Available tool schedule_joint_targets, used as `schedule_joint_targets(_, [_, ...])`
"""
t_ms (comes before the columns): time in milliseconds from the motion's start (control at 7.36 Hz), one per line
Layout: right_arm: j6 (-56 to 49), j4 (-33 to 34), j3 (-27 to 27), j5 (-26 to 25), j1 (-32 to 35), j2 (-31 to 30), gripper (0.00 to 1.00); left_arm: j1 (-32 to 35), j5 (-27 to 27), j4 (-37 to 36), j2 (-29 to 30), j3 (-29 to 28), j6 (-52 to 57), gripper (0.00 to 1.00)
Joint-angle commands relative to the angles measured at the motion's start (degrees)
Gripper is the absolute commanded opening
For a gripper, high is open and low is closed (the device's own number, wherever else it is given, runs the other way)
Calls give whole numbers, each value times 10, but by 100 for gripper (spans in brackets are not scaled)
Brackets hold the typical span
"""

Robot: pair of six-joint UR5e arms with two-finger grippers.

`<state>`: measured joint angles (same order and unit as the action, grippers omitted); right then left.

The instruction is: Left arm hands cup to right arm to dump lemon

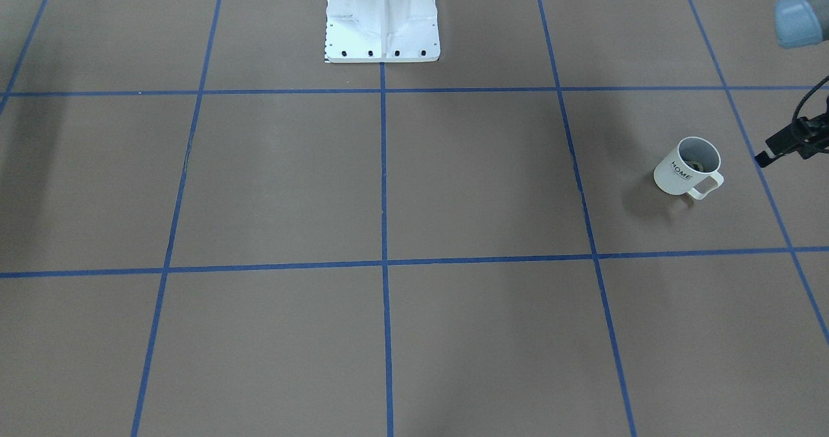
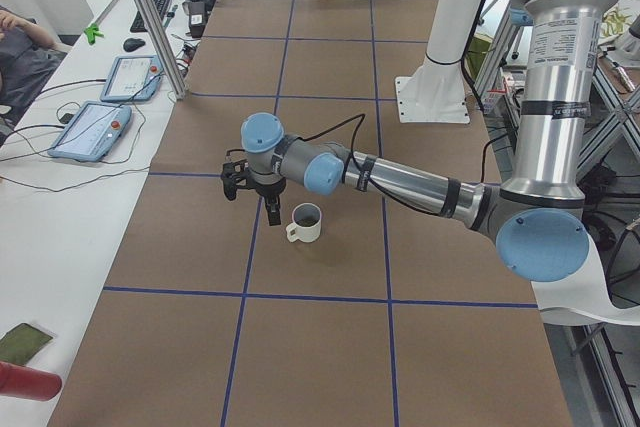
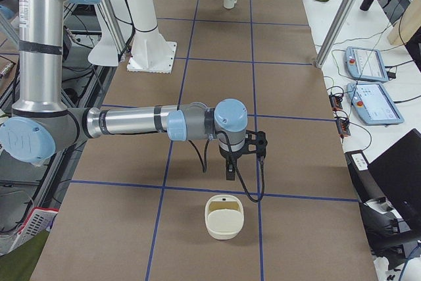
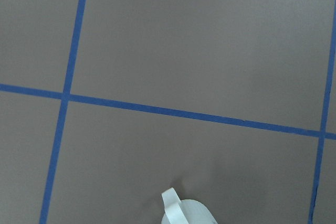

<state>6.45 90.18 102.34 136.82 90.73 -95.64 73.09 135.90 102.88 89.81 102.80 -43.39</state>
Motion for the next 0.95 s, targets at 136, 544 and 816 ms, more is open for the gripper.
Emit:
schedule_joint_targets(136, [1, -1, -4, 0, 0, 4, 100, -68, -37, 73, -38, 2, -78, 100])
schedule_joint_targets(544, [2, -1, 1, 26, 0, 3, 100, -92, -61, 72, -53, -8, -73, 100])
schedule_joint_targets(816, [1, -1, 1, 31, 0, 3, 100, -104, -61, 73, -52, -22, -75, 100])
